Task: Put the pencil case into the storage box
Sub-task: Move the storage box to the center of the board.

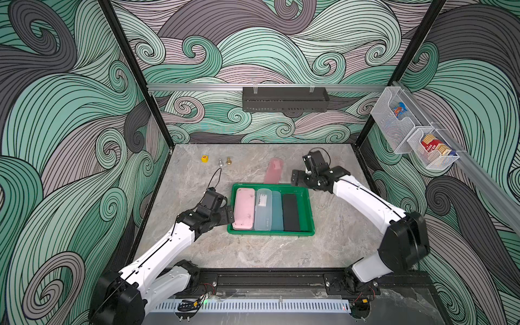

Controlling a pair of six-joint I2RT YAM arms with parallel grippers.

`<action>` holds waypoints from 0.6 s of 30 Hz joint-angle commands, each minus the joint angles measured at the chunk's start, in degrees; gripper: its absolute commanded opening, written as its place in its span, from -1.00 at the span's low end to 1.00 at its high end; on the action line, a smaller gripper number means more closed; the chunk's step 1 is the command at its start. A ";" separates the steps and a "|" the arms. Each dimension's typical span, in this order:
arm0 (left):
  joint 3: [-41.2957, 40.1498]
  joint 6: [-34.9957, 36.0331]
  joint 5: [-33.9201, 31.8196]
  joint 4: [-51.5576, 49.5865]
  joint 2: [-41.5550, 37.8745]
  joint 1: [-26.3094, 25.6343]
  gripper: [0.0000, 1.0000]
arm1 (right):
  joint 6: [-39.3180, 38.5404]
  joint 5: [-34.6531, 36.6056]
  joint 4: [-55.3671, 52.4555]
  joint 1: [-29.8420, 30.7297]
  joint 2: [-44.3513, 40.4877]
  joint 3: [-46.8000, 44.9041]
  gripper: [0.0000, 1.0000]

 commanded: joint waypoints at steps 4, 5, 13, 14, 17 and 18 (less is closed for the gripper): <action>-2.34 2.79 1.57 3.39 1.22 2.02 0.97 | -5.12 -3.01 -9.44 -0.25 23.82 23.98 0.99; -2.58 3.06 1.67 3.93 1.74 2.28 0.97 | -5.34 -3.32 -10.92 -0.31 27.29 28.36 0.99; -3.12 4.26 4.02 6.88 4.79 4.21 0.97 | -2.69 -3.80 -13.81 0.45 44.42 44.53 0.99; -3.14 4.46 4.14 7.03 4.95 4.33 0.97 | -2.37 -3.78 -13.83 0.70 45.48 45.64 0.98; -3.09 4.85 4.35 7.14 4.98 4.60 0.97 | -1.35 -3.58 -13.84 1.03 47.67 47.95 0.98; -3.07 4.91 4.55 7.01 4.97 4.77 0.97 | -0.93 -3.68 -13.83 1.09 48.21 48.48 0.99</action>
